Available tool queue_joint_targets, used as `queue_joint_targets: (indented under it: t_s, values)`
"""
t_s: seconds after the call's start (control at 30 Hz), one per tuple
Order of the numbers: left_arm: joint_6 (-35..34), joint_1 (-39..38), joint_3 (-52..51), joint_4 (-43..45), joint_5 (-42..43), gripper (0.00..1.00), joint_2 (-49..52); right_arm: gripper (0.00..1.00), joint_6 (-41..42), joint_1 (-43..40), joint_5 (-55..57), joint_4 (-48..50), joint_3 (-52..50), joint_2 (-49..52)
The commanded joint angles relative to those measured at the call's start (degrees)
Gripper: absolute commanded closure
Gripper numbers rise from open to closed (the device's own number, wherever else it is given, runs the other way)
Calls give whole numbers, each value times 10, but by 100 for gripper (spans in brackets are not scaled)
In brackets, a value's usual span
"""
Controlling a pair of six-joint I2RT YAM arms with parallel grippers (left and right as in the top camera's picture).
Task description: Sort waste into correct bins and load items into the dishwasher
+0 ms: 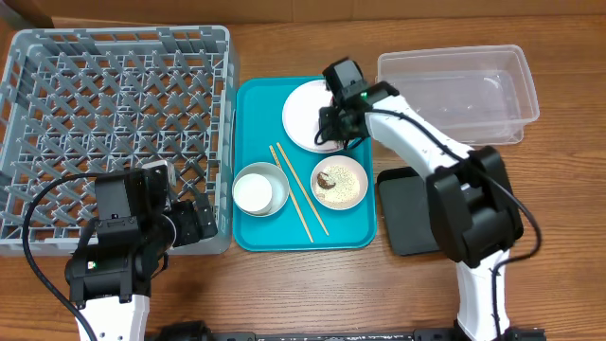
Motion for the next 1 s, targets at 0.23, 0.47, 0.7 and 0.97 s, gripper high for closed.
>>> queue_joint_targets:
  t_s: [0.23, 0.47, 0.7, 0.97]
  values:
    - [0, 3, 16, 1, -4, 2, 0, 96, 44, -80, 111, -57, 50, -168]
    - [0, 3, 16, 5, -4, 2, 0, 85, 117, -141, 108, -97, 23, -163]
    - [0, 3, 16, 5, -4, 2, 0, 43, 108, -156, 99, -59, 22, -165]
    - [0, 3, 16, 5, -4, 0, 0, 36, 25, -179, -19, -156, 50, -202]
